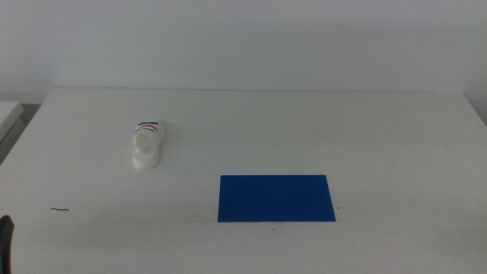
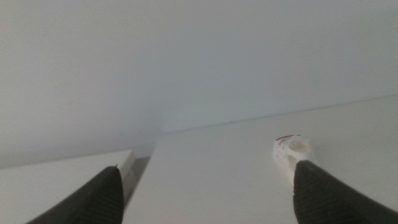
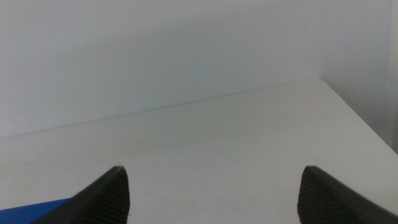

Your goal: Use one arm to grab the shoe from the table and place it on the mat.

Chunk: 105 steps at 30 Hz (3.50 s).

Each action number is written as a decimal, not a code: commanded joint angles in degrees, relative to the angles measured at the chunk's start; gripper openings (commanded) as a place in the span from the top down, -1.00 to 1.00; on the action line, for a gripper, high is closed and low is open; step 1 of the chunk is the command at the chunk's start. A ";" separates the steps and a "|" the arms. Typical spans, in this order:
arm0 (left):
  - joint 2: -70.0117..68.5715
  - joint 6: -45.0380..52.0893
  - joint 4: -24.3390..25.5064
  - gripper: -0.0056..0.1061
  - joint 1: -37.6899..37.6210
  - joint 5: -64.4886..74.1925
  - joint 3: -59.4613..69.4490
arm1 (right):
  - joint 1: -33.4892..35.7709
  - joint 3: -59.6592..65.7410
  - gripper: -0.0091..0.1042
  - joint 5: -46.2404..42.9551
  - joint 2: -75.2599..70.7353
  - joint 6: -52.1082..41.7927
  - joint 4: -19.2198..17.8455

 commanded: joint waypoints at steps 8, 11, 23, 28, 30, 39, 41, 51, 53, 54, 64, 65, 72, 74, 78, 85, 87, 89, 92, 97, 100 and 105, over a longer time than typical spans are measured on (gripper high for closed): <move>31.43 -9.71 -5.21 -0.78 1.11 39.86 -36.29 | -0.01 0.14 -0.56 -0.29 -0.27 -0.16 -0.23; 43.74 -14.94 -6.48 -0.78 1.11 49.85 -48.22 | -0.01 0.14 -0.56 -0.29 -0.27 -0.16 -0.23; 87.29 -20.65 -8.51 -0.78 -8.18 53.25 -76.51 | -0.01 0.14 -0.56 -0.29 -0.27 -0.16 -0.23; 101.61 -25.59 -1.10 -0.78 -12.36 53.89 -86.88 | -0.01 0.14 -0.56 -0.29 -0.27 -0.16 -0.23; 107.01 -26.48 -0.98 -0.78 -12.68 54.16 -91.08 | -0.01 0.14 -0.56 -0.29 -0.27 -0.16 -0.23; 121.05 -25.83 -1.28 -0.78 -12.68 48.60 -97.20 | -0.01 0.14 -0.56 -0.29 -0.27 -0.16 -0.23; 122.65 -25.83 -1.28 -0.77 -12.68 47.23 -97.20 | -0.01 0.14 -0.56 -0.29 -0.27 -0.16 -0.23; 124.88 -25.96 -1.39 0.32 -12.68 45.52 -97.20 | -0.01 0.14 -0.56 -0.29 -0.27 -0.16 -0.23; 122.59 -26.48 -2.11 0.94 -13.48 51.34 -97.20 | -0.01 0.14 -0.56 -0.29 -0.27 -0.16 -0.23; 120.99 -28.09 -0.54 0.93 -14.61 53.73 -97.20 | -0.01 0.14 -0.56 -0.29 -0.27 -0.16 -0.23; 111.33 -44.49 8.43 0.93 -36.09 58.34 -97.20 | -0.01 0.14 -0.56 -0.29 -0.27 -0.16 -0.23; 111.43 -44.49 8.28 0.93 -37.35 58.43 -97.20 | -0.01 0.14 -0.56 -0.29 -0.27 -0.16 -0.23; 113.99 -48.56 6.53 0.93 -45.20 58.36 -98.10 | -0.01 0.14 -0.56 -0.29 -0.27 -0.16 -0.23; 115.76 -48.33 4.85 0.93 -46.17 58.96 -99.90 | -0.01 0.14 -0.56 -0.29 -0.27 -0.16 -0.23; 120.39 -48.45 4.88 0.93 -47.68 61.43 -106.02 | -0.01 0.14 -0.56 -0.29 -0.27 -0.16 -0.23; 124.63 -46.67 4.14 0.93 -48.15 64.19 -111.44 | -0.01 0.14 -0.56 -0.29 -0.27 -0.16 -0.23; 124.63 -46.67 2.15 0.93 -48.15 63.95 -111.44 | -0.01 0.14 -0.56 -0.29 -0.27 -0.16 -0.23; 124.63 -46.27 0.14 0.93 -48.15 63.95 -111.44 | -0.01 0.14 -0.56 -0.29 -0.27 -0.16 -0.23; 124.63 -45.05 0.82 0.93 -48.15 64.11 -111.44 | -0.01 0.14 -0.56 -0.29 -0.27 -0.16 -0.23; 124.63 -43.39 2.37 0.93 -48.15 60.76 -111.44 | -0.01 0.14 -0.56 -0.29 -0.27 -0.16 -0.23; 124.63 -43.56 2.37 0.93 -48.04 56.68 -111.44 | -0.01 0.14 -0.56 -0.29 -0.27 -0.16 -0.23; 124.63 -55.17 1.83 0.93 -48.04 54.10 -111.44 | -0.01 0.14 -0.56 -0.29 -0.27 -0.16 -0.23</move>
